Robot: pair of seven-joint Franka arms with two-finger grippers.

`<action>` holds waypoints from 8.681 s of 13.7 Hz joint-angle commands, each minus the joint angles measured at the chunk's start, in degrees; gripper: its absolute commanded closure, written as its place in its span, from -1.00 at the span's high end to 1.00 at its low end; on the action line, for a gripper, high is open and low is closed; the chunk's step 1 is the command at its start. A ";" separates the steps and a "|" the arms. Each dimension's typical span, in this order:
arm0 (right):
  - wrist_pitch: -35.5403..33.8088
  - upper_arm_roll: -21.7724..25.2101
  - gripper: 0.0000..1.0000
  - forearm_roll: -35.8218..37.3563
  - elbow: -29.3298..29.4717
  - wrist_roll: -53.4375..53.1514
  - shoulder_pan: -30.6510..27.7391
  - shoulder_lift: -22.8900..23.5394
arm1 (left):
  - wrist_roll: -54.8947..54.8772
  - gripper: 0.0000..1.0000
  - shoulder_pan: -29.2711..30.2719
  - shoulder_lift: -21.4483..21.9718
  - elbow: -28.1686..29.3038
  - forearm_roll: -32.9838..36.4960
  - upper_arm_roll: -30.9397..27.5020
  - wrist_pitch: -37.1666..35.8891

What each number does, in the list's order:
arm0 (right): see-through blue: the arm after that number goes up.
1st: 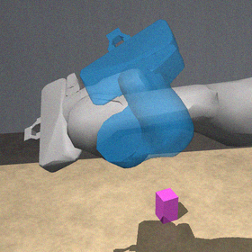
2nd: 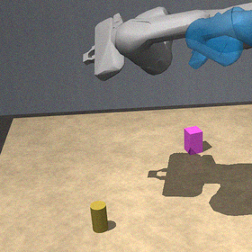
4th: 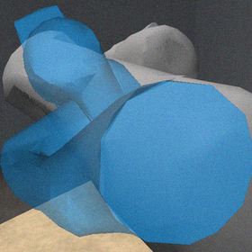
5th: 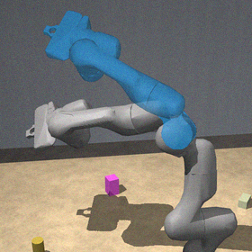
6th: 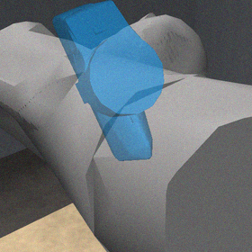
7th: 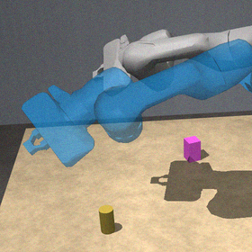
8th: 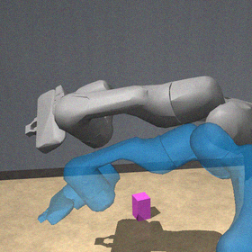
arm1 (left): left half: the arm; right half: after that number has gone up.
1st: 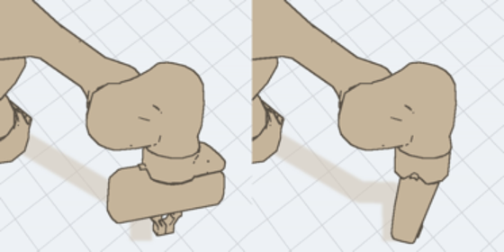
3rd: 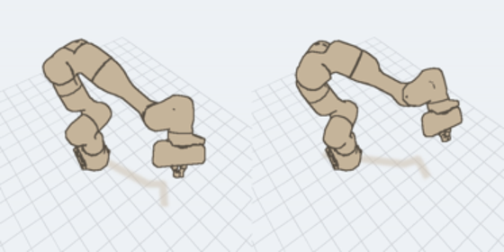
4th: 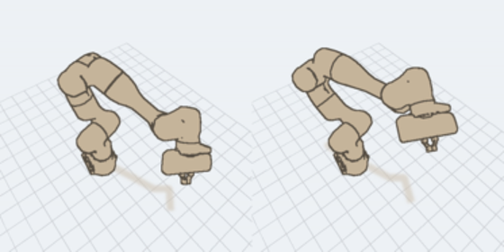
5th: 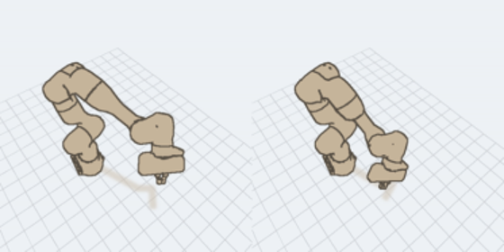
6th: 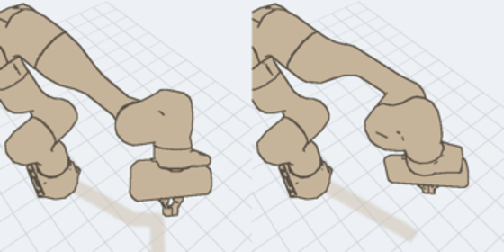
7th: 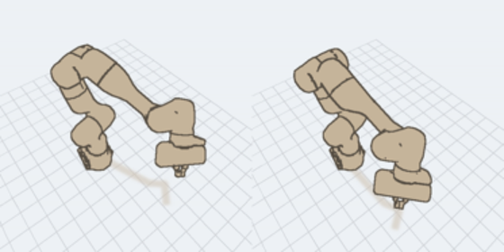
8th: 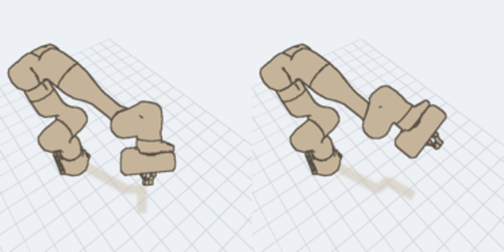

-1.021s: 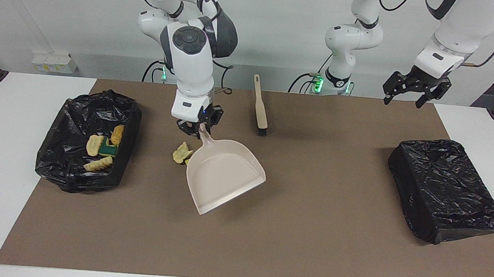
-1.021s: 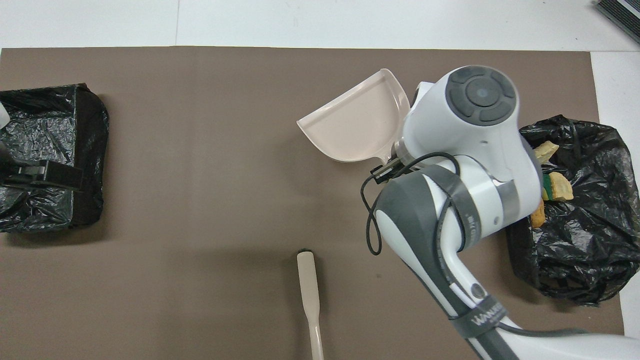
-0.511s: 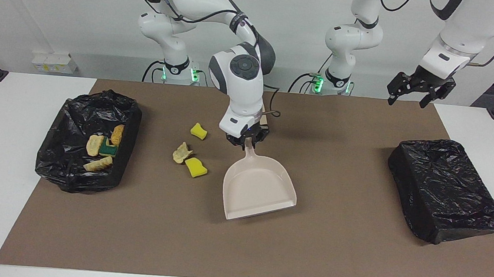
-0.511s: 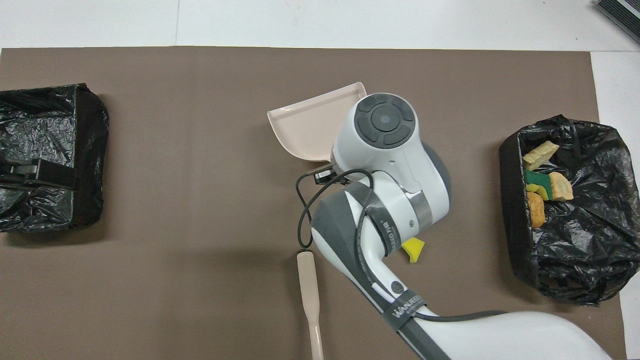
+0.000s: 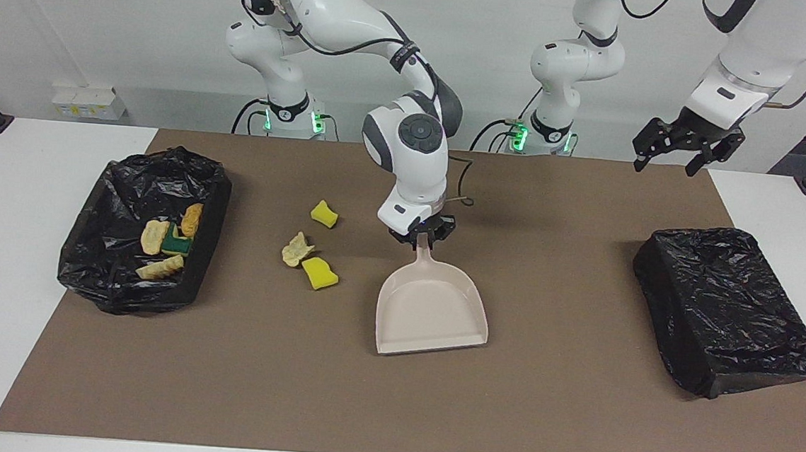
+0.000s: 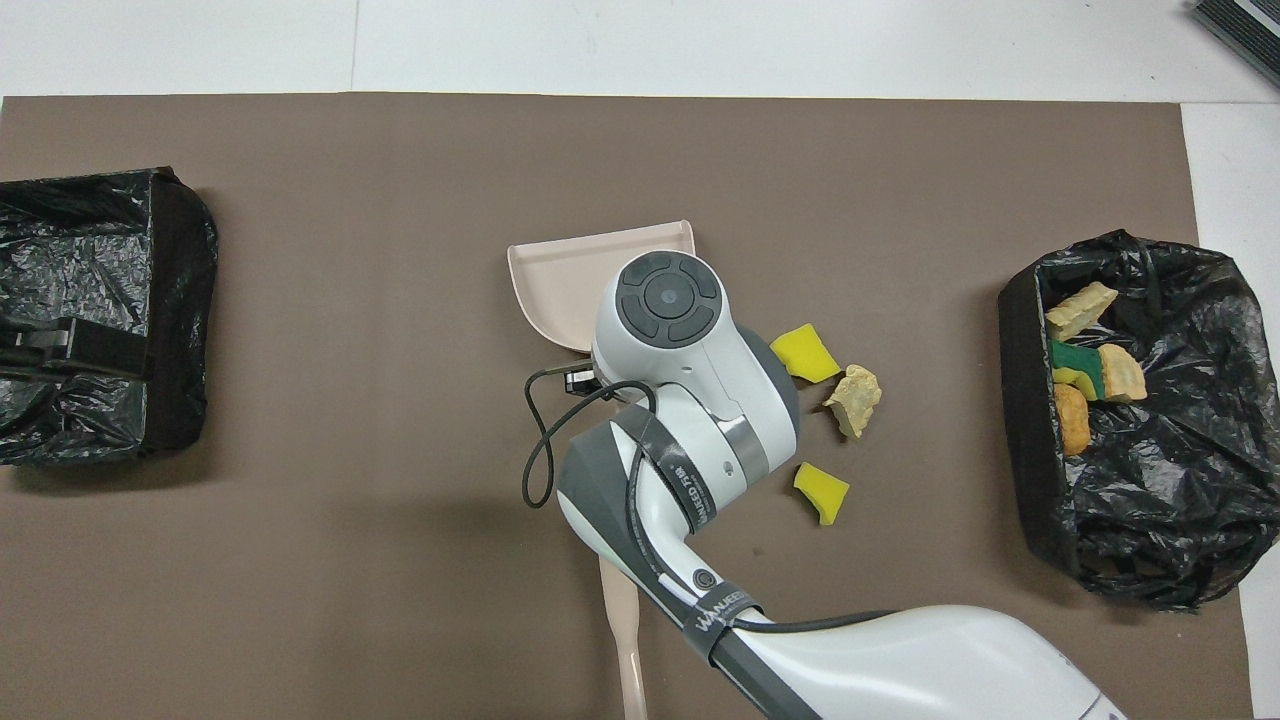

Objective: Sweep and dump trash in bin

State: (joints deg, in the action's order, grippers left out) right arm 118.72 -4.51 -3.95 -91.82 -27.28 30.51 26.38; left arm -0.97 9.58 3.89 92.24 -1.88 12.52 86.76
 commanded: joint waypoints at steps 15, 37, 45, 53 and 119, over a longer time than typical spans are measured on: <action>0.29 0.46 1.00 2.54 -1.96 2.48 -3.87 -7.03 | 0.26 1.00 0.62 -0.72 -1.53 0.56 0.93 -2.64; 5.01 -0.24 1.00 -12.31 -45.89 -11.12 18.44 -33.41 | 0.09 1.00 -14.24 -7.49 -5.23 1.35 -12.43 1.92; 6.16 -0.24 -0.95 -14.76 -46.61 -11.04 20.29 -33.23 | -0.09 1.00 -14.50 -7.06 -3.48 0.82 -12.34 2.98; -0.39 0.55 -1.00 -15.22 -42.14 -15.68 17.84 -35.15 | 0.26 1.00 -15.47 -5.12 -0.31 0.56 -11.55 2.27; -15.63 0.02 -1.00 12.30 -35.71 23.59 -21.11 -30.87 | -53.00 -1.00 -42.19 -13.56 20.08 5.13 -11.81 26.01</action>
State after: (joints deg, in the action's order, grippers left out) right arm 102.13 -4.16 9.68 -127.02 -3.09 8.80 -4.47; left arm -52.67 -32.05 -10.89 110.02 2.35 1.23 111.47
